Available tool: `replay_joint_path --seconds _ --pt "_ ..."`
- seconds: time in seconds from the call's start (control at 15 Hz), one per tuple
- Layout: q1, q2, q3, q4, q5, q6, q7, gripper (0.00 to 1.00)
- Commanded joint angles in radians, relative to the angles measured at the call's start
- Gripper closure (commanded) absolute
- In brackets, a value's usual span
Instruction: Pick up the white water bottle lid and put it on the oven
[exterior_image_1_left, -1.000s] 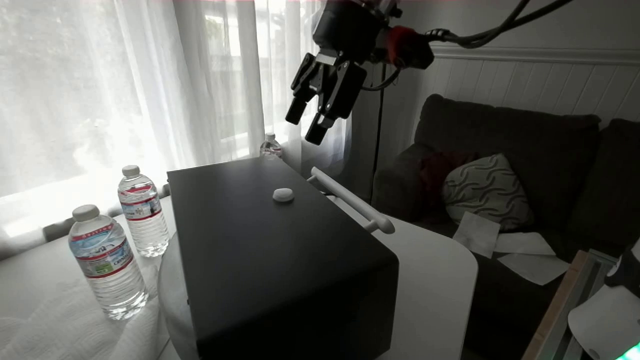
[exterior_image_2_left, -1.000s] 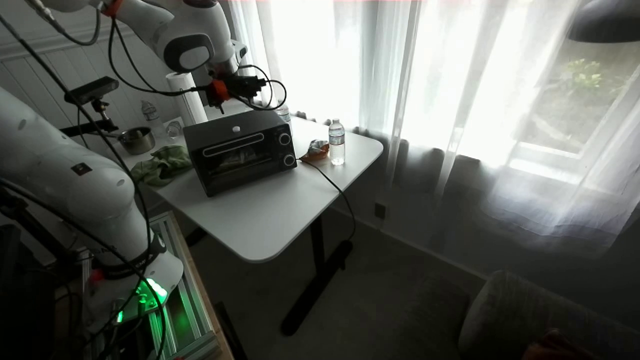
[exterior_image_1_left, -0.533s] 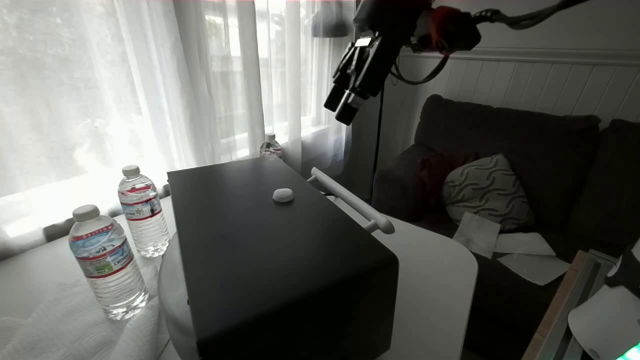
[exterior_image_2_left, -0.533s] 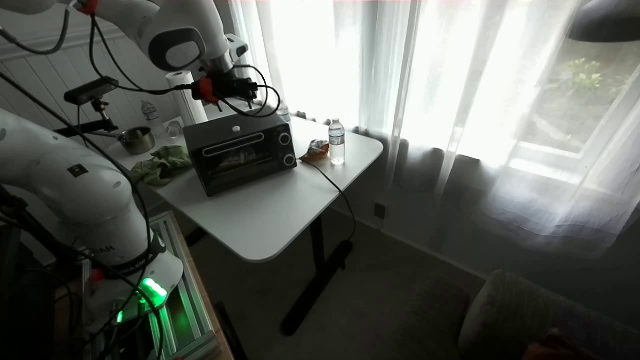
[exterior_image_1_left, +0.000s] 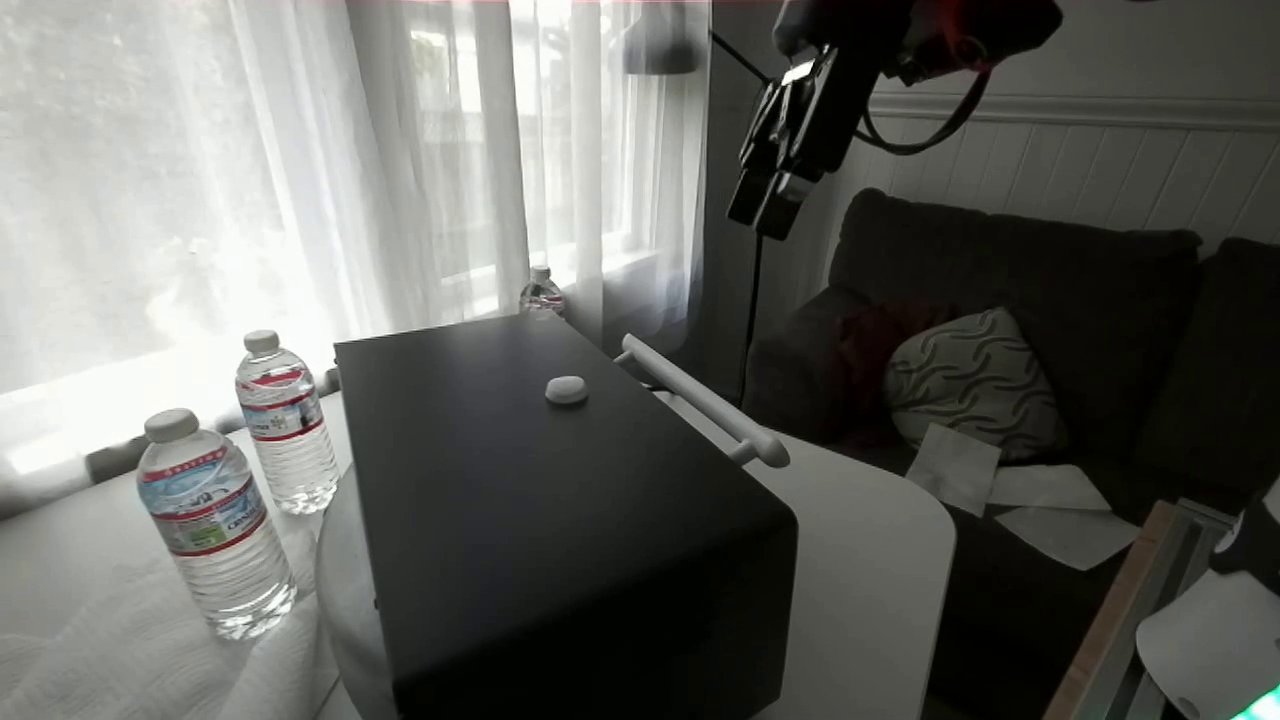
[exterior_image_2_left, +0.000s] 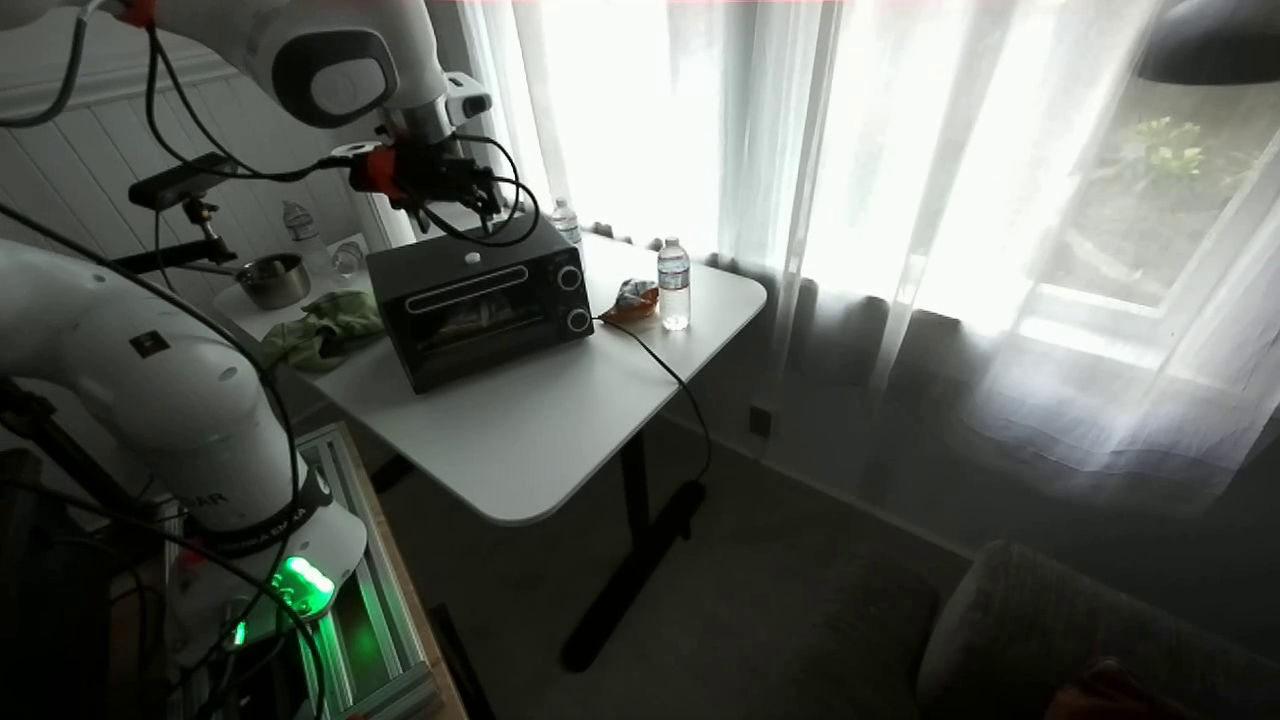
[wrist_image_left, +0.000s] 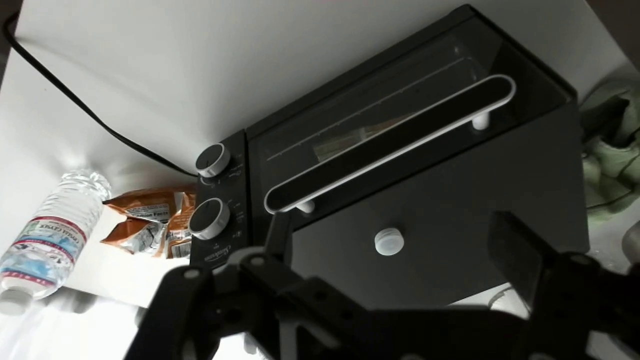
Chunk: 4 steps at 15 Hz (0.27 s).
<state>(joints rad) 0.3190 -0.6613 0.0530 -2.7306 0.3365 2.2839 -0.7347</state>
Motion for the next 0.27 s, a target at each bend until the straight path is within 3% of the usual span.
replay_joint_path --seconds 0.0,0.2 --pt "0.026 0.005 -0.024 0.001 -0.021 0.003 0.016 0.00" --pt "0.026 0.012 -0.024 0.001 -0.020 0.005 0.016 0.00"
